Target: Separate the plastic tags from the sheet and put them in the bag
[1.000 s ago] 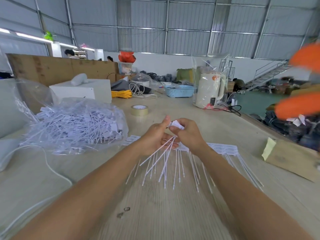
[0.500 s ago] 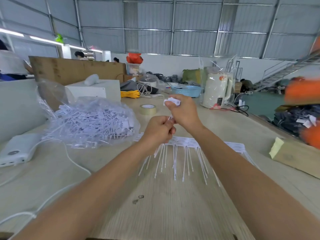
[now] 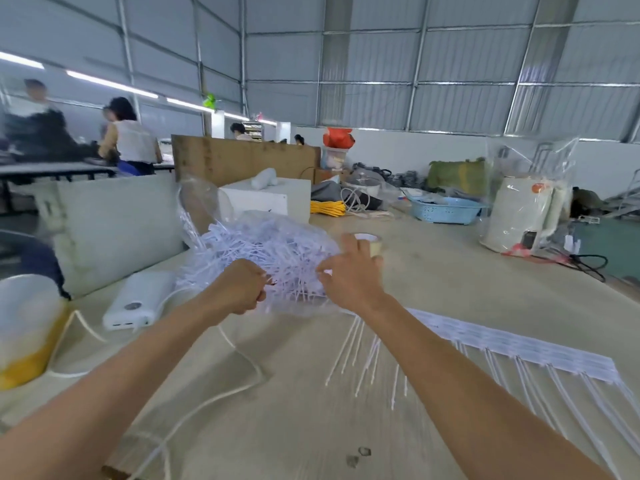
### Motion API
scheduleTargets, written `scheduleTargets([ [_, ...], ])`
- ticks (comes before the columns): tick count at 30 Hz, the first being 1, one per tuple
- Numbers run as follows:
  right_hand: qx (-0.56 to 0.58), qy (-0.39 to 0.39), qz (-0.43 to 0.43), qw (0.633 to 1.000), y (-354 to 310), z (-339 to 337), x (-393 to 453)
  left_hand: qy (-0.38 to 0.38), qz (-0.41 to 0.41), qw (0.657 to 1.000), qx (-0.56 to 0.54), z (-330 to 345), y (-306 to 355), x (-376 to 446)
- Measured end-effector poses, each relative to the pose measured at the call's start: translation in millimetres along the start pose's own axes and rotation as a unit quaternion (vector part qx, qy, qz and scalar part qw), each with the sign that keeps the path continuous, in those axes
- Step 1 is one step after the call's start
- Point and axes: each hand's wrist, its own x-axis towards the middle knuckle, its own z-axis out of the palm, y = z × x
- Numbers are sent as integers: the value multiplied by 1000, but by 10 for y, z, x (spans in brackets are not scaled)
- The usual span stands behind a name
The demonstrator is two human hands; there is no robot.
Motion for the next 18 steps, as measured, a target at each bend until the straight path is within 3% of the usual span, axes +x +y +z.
scheduleTargets([
  [3,-10,-77,41,996,46,58,133,-8,-8,999,33,87,89,292],
  [7,10,-37,7,999,116,-29,231,-35,-30,999,14,316,267,593],
  [10,65,-23,13,998,147,-71,241,40,26,997,53,444,336,799],
  [13,86,-39,18,995,162,-65,214,143,84,972,168,556,321,940],
  [18,117,-33,23,992,192,-34,127,149,74,885,434,746,195,1049],
])
